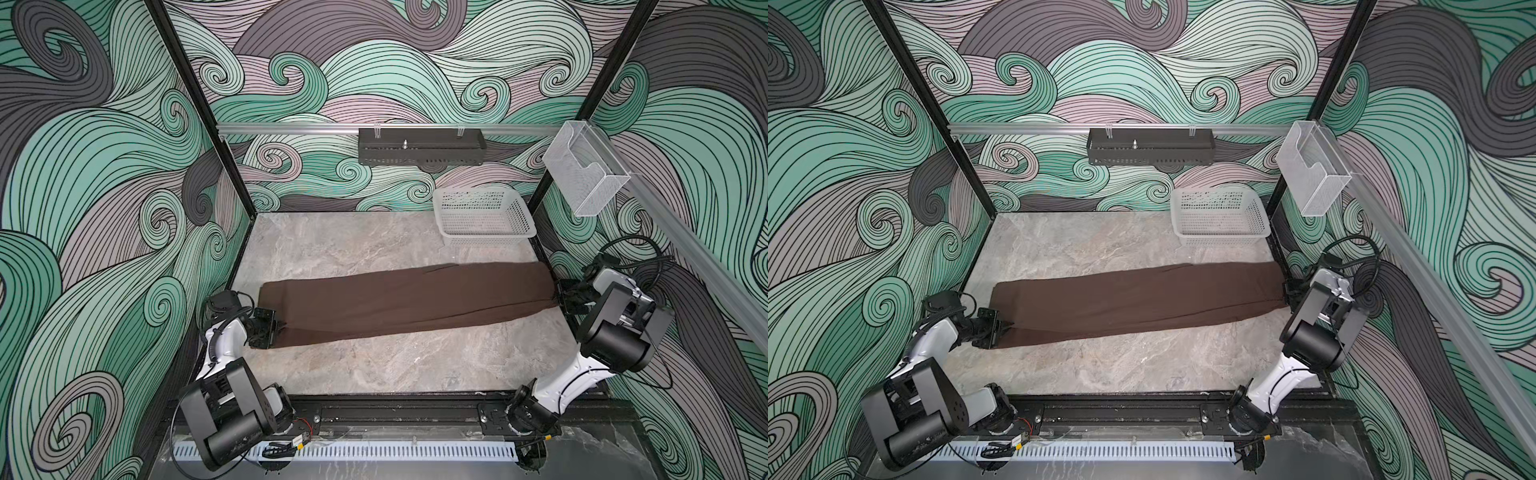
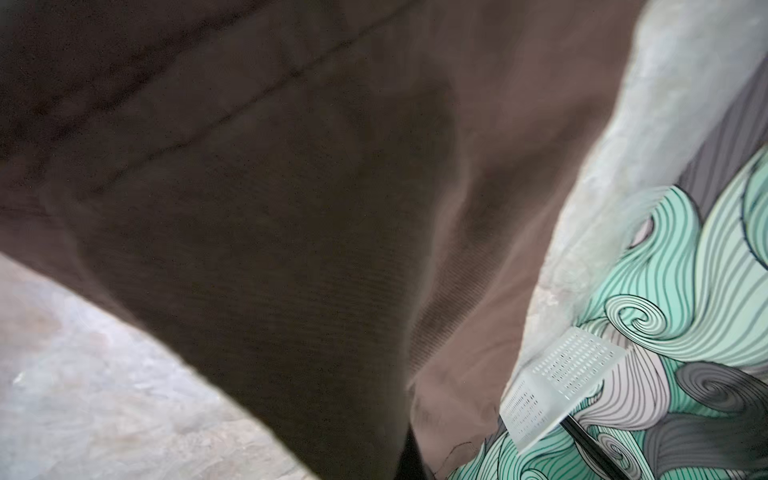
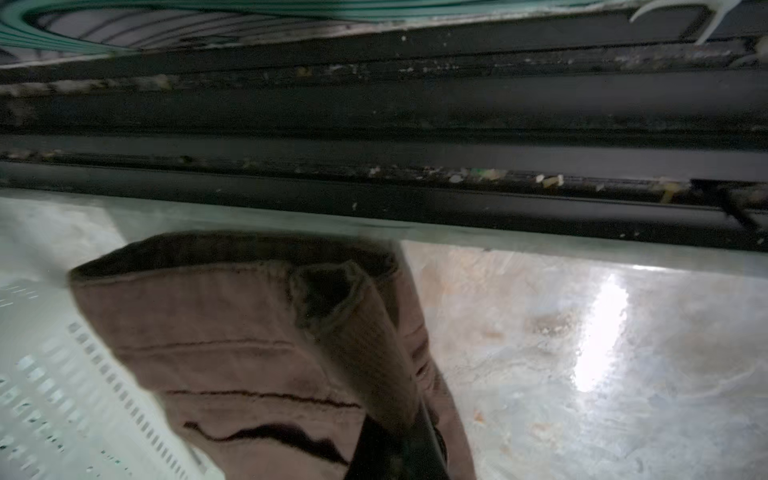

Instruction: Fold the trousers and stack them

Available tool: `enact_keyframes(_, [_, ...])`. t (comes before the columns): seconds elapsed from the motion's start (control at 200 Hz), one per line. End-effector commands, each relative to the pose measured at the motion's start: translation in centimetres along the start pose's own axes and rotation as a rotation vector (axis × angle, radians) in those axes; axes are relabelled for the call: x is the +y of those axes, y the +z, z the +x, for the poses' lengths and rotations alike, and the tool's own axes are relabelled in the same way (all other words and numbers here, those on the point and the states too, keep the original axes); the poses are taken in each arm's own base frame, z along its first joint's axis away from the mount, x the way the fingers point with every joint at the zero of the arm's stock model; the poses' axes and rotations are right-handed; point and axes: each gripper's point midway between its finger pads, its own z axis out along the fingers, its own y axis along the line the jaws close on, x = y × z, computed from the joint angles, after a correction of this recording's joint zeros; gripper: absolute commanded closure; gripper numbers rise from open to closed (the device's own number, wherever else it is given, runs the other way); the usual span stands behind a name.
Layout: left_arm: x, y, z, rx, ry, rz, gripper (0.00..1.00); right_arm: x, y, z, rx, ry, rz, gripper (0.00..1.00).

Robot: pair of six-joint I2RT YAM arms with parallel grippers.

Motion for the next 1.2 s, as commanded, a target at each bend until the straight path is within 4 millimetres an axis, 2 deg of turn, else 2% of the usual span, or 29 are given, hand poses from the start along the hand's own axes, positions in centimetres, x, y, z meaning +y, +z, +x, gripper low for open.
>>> enact_keyframes(0.0, [0.0, 0.2, -1.6, -0.055, 0.023, -0.014, 1.0, -0.6, 0.0, -1.1, -0.07, -0.023, 0.033, 1.0])
enact_keyframes(0.16, [-0.3, -0.4, -1.5, -0.067, 0.04, -0.01, 1.0, -0.9, -0.7, -1.2, -0.085, -0.026, 0.04, 1.0])
enact_keyframes(0.18, [-0.3, -0.6, -1.4, -0.067, 0.041, -0.01, 1.0, -0.9, -0.8, -1.1, -0.086, -0.025, 0.038, 0.96])
enact_keyframes(0.205, [-0.3, -0.8, -1.3, -0.068, 0.043, -0.012, 0.95, -0.9, -0.9, -1.0, -0.084, -0.022, 0.035, 0.91])
enact_keyframes(0.245, [-0.3, -1.1, -1.2, -0.067, 0.042, -0.017, 0.83, -0.9, -1.3, -0.8, -0.082, -0.021, 0.032, 0.77])
enact_keyframes(0.255, [-0.4, -1.2, -1.2, -0.069, 0.043, -0.018, 0.8, -0.9, -1.3, -0.8, -0.082, -0.02, 0.033, 0.76])
enact_keyframes(0.26, [-0.4, -1.3, -1.1, -0.069, 0.043, -0.018, 0.78, -0.9, -1.4, -0.8, -0.084, -0.02, 0.031, 0.72])
enact_keyframes(0.28, [-0.3, -1.5, -1.0, -0.071, 0.041, -0.025, 0.67, -0.9, -1.7, -0.7, -0.084, -0.02, 0.029, 0.67])
enact_keyframes(0.33, [-0.7, -2.3, -0.9, -0.08, 0.045, -0.026, 0.52, -0.8, -2.3, -0.4, -0.085, -0.025, 0.021, 0.55])
enact_keyframes(0.42, [-1.7, -4.4, -0.8, -0.123, 0.059, -0.019, 0.38, -0.5, -4.1, 0.4, -0.097, -0.045, 0.003, 0.4])
enact_keyframes(0.53, [-3.6, -7.1, -0.9, -0.19, 0.101, 0.026, 0.26, 0.7, -6.7, 1.5, -0.129, -0.081, -0.038, 0.3])
enact_keyframes(0.59, [-4.7, -7.4, -1.0, -0.207, 0.118, 0.071, 0.2, 1.9, -8.2, 2.6, -0.154, -0.132, -0.062, 0.29])
enact_keyframes(0.655, [-5.3, -6.8, -0.9, -0.18, 0.118, 0.082, 0.17, 3.2, -9.0, 4.3, -0.154, -0.191, -0.085, 0.28])
enact_keyframes(0.821, [-6.5, -3.8, 0.3, -0.058, 0.157, 0.037, 0.18, 7.3, -8.7, 10.3, -0.074, -0.381, -0.137, 0.28])
enact_keyframes(0.896, [-7.4, -2.4, 1.1, -0.028, 0.198, 0.044, 0.2, 8.8, -7.6, 13.0, -0.017, -0.456, -0.158, 0.29])
enact_keyframes(0.981, [-7.9, -0.3, 2.3, 0.019, 0.238, 0.021, 0.24, 9.4, -5.3, 14.4, 0.038, -0.486, -0.156, 0.35])
enact_keyframes(1.121, [-6.7, 3.1, 3.5, 0.102, 0.251, -0.045, 0.31, 7.7, -1.0, 14.6, 0.11, -0.492, -0.074, 0.49])
enact_keyframes(1.191, [-5.0, 5.0, 3.2, 0.136, 0.228, -0.112, 0.33, 6.6, 0.6, 14.3, 0.127, -0.479, -0.046, 0.58])
